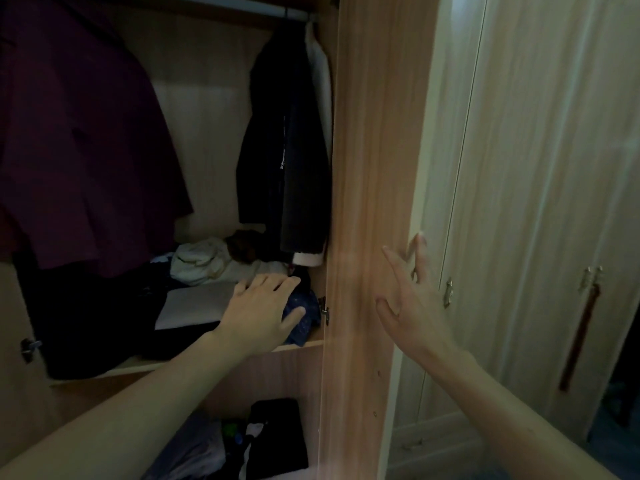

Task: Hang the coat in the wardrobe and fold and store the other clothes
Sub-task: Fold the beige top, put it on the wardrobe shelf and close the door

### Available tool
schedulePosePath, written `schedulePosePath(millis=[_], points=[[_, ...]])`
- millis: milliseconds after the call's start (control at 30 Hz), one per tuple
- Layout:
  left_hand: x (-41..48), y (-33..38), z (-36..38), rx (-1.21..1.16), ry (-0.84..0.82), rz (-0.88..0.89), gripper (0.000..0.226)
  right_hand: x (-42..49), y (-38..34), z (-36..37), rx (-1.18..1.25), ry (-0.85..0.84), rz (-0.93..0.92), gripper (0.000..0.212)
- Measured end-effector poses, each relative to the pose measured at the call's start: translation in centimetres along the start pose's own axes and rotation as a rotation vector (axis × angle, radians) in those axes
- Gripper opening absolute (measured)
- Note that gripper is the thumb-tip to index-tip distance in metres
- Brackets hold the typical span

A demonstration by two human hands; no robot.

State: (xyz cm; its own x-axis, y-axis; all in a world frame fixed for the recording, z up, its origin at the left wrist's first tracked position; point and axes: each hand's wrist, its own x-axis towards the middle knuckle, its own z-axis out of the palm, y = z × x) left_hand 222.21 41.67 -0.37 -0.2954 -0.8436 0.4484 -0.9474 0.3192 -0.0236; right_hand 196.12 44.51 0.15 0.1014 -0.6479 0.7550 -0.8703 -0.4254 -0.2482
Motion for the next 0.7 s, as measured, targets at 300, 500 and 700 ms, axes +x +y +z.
schedulePosePath(millis=[300, 500, 700], points=[[0.4, -0.4, 0.0, -0.026, 0.006, 0.005, 0.063, 0.9, -1.1, 1.0, 0.175, 0.144, 0.028, 0.1], [0.1, -0.2, 0.5, -0.056, 0.019, 0.03, 0.056, 3.0, -2.2, 1.2, 0.384, -0.052, 0.074, 0.088], [-1.1, -1.1, 1.1, -0.102, -0.062, 0.073, 0.066, 4.3, -3.8, 1.8, 0.518, -0.207, 0.057, 0.097]])
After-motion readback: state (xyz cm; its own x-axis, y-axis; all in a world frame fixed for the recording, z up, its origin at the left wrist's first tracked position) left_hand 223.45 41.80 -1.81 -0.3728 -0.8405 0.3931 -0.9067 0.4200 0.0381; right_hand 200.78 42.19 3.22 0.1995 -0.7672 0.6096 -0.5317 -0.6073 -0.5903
